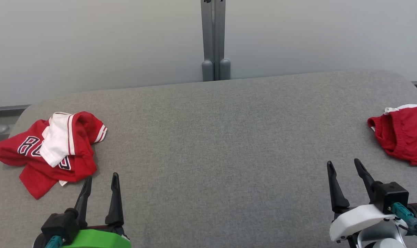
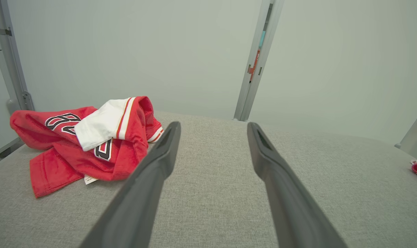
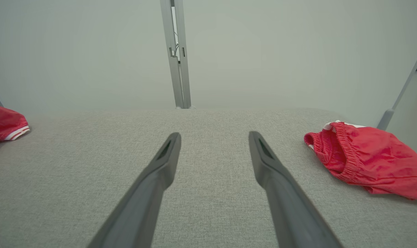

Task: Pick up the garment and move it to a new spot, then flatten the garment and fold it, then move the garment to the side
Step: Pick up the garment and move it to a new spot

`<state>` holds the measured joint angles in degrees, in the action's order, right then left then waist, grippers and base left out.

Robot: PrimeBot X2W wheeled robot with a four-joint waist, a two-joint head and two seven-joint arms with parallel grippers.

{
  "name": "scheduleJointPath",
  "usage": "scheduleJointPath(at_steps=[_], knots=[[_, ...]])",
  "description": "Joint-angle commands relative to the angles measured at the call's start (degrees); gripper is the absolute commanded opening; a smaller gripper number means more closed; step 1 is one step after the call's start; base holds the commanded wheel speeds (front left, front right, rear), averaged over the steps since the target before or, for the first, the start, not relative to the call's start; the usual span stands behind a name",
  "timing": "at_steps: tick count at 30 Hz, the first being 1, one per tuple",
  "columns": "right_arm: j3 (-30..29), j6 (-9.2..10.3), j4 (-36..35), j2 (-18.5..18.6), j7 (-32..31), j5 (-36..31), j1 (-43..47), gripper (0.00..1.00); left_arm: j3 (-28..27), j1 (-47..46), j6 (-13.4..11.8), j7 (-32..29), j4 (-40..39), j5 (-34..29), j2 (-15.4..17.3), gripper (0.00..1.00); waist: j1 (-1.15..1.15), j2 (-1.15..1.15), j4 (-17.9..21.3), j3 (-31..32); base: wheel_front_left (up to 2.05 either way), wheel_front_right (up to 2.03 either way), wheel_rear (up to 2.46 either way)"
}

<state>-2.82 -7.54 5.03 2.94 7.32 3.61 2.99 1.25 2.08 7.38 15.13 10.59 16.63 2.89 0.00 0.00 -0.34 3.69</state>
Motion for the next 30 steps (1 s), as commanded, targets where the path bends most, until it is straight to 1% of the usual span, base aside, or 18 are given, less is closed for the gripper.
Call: scheduleJointPath(at_steps=[1,7,12,16,20,27,30], knots=[[-0.16,0.1,-0.38,0.05,-0.03,0.24,0.43,1.0,0.1,0.74,0.09,0.0,0.16,0.19,0.04,1.0,0.0,0.0,-0.01,-0.04,0.0,0.0,0.0],[0.32,0.1,0.29,-0.01,-0.12,1.22,-0.54,1.0,0.49,0.41,0.09,0.0,0.96,0.35,0.04,1.0,0.0,0.0,-0.41,-0.2,0.0,0.0,0.0],[0.16,0.1,0.74,-0.01,0.33,1.73,-0.81,1.0,1.06,-0.07,0.09,0.0,1.57,0.52,0.05,1.0,0.0,0.0,-2.42,-0.3,0.0,0.0,0.0],[-0.36,0.1,0.59,-0.01,0.64,2.52,-0.01,1.0,1.52,-0.54,-0.08,0.0,1.52,0.23,0.07,1.0,0.0,0.0,-5.92,-0.31,0.0,0.0,0.0],[-0.32,0.1,1.01,0.0,1.07,3.26,0.12,1.0,1.69,-0.49,-0.05,0.0,1.56,-0.55,0.09,1.0,0.0,0.0,-10.4,-0.25,0.0,0.0,0.0],[1.44,0.1,1.74,0.0,1.73,3.34,-1.19,1.0,1.82,-0.47,0.05,0.01,1.95,-1.09,0.7,1.0,0.0,0.0,-18.64,-0.44,0.0,0.0,0.0],[2.67,0.1,2.37,-0.01,1.76,3.45,-1.91,1.0,1.46,0.07,0.07,0.0,1.97,-0.99,1.0,1.0,0.0,0.0,-21.02,-0.38,0.0,0.0,0.0]])
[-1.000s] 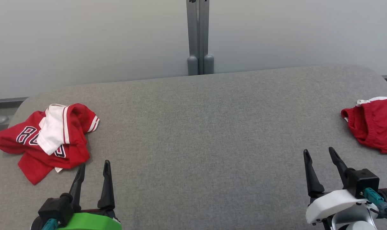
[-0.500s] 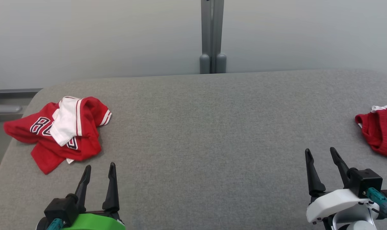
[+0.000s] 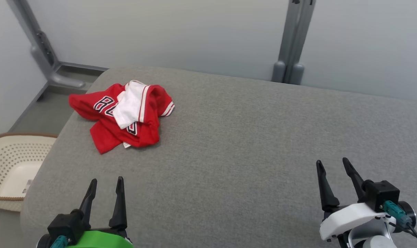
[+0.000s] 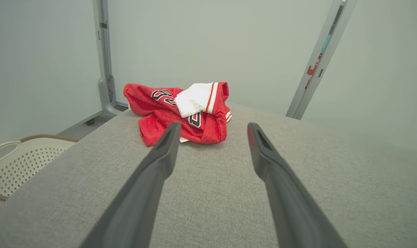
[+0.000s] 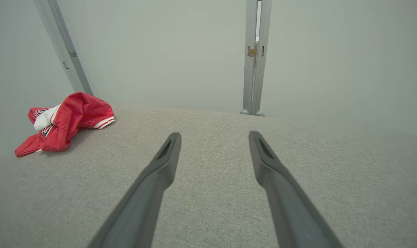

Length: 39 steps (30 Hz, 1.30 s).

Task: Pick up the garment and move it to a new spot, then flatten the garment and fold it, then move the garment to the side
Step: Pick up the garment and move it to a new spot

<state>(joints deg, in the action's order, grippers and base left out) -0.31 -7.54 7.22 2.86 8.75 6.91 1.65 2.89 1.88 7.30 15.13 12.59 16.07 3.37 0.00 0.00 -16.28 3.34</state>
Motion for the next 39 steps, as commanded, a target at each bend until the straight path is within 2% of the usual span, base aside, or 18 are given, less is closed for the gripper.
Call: scheduleJointPath(at_steps=[1,9,19,29,39], knots=[[0.5,0.1,0.37,0.09,0.44,0.28,-0.84,1.0,-0.3,0.51,0.15,0.0,-0.04,-0.44,0.54,1.0,0.0,0.0,-5.96,-0.02,0.0,0.0,0.0],[2.05,0.1,1.44,0.1,0.69,0.49,-1.63,1.0,-0.9,0.72,0.18,0.0,-0.6,-0.46,0.73,1.0,0.0,0.0,-10.7,-0.4,0.0,0.0,0.0],[2.66,0.1,2.21,0.11,0.82,0.45,-1.68,1.0,-1.63,0.2,0.21,0.0,-0.77,0.35,0.72,1.0,0.0,0.0,-12.07,-1.28,0.0,0.0,0.0],[3.62,0.1,2.45,0.12,0.04,-0.3,-1.93,1.0,-1.67,-4.02,0.2,0.0,1.1,0.88,0.48,1.0,0.0,0.0,-10.85,-2.13,0.0,0.0,0.0],[4.08,0.1,1.0,0.12,-2.3,-3.51,-3.23,1.0,1.24,-22.2,0.19,-3.98,13.12,2.82,0.12,1.0,0.0,0.0,-6.91,-7.96,0.0,0.0,0.0]])
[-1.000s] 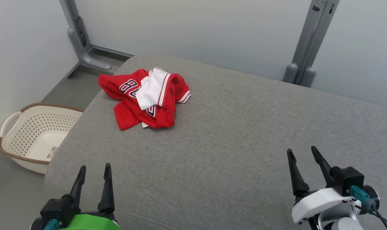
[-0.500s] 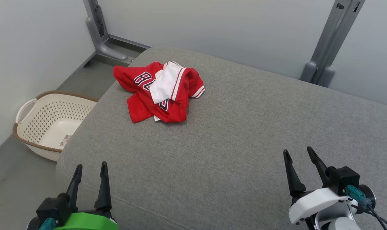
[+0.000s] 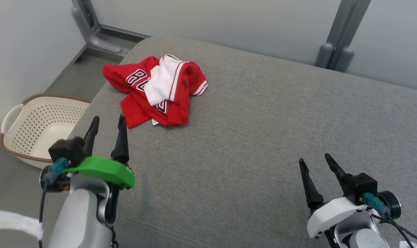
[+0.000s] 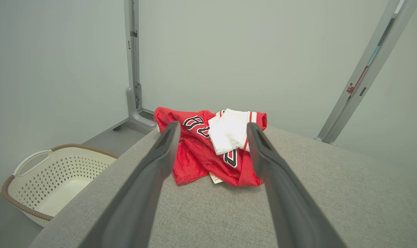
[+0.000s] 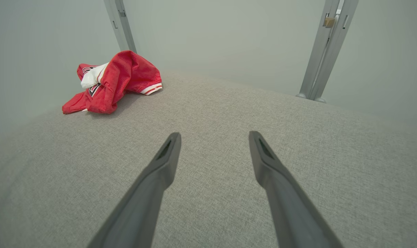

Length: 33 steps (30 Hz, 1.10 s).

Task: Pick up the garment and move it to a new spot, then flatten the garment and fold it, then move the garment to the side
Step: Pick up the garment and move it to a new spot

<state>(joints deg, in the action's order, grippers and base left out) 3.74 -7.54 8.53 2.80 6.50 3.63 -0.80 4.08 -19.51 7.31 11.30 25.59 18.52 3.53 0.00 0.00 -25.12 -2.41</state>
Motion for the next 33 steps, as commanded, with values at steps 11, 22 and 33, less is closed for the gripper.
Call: scheduleJointPath(at_steps=[11,22,33], knots=[[2.94,0.1,-4.49,0.56,-2.95,-2.8,-4.51,1.0,-2.41,-23.74,-0.42,-8.34,20.34,5.1,2.42,1.0,0.0,0.0,12.65,-12.11,0.0,0.0,0.0],[4.56,0.1,-5.99,0.48,-2.64,-2.57,-6.06,1.0,-6.05,-34.53,-0.93,-16.96,33.71,9.77,7.52,1.0,0.0,0.0,22.37,-16.95,0.0,0.0,0.0],[3.65,0.1,-4.85,0.26,-1.48,-1.84,-5.42,1.0,-4.71,-35.39,-3.76,-18.66,40.25,8.29,11.12,0.0,0.0,0.0,25.26,-14.71,0.0,0.0,0.0]])
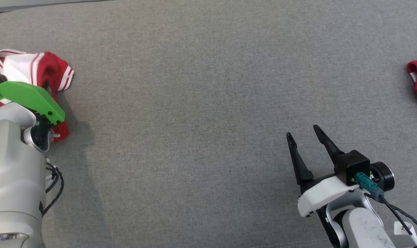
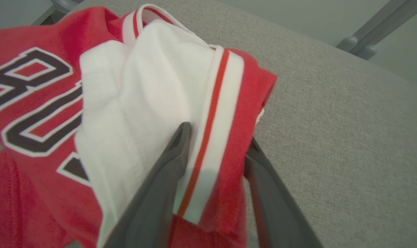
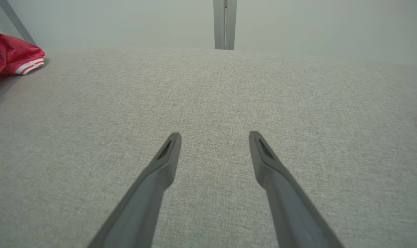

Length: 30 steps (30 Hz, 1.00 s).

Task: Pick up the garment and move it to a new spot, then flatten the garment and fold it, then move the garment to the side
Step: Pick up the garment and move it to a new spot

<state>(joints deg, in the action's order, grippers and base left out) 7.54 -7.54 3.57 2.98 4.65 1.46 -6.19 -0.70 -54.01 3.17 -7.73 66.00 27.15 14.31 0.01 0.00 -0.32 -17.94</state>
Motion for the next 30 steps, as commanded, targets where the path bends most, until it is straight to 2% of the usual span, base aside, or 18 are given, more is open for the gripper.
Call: scheduleJointPath(at_steps=[1,8,17,23,30], knots=[[-0.27,0.1,0.37,0.04,0.61,0.51,0.3,1.0,0.17,-1.2,0.64,0.94,-0.3,-0.48,0.83,0.0,-0.01,0.0,0.3,1.68,0.0,0.0,0.0],[0.39,0.1,3.12,-0.01,1.91,2.28,1.47,1.0,3.37,-4.41,1.93,4.44,-2.75,-2.87,1.83,0.0,-0.01,0.0,0.43,9.42,0.0,0.0,0.0],[0.35,0.1,4.44,-0.02,2.08,4.09,3.43,1.0,8.11,-11.12,3.84,5.49,-11.28,-4.02,-1.22,0.0,-0.01,0.0,4.86,17.21,0.0,0.0,0.0],[0.38,0.1,3.84,-0.02,1.64,4.57,4.11,1.0,11.44,-12.37,4.2,3.87,-18.36,-3.42,-4.26,0.0,-0.01,0.0,9.46,18.09,0.0,0.0,0.0],[-0.08,0.1,3.46,-0.04,1.23,4.71,4.65,1.0,16.84,-6.83,4.25,2.76,-22.88,-4.22,-8.38,0.0,-0.01,0.0,15.24,16.63,0.0,0.0,0.0]])
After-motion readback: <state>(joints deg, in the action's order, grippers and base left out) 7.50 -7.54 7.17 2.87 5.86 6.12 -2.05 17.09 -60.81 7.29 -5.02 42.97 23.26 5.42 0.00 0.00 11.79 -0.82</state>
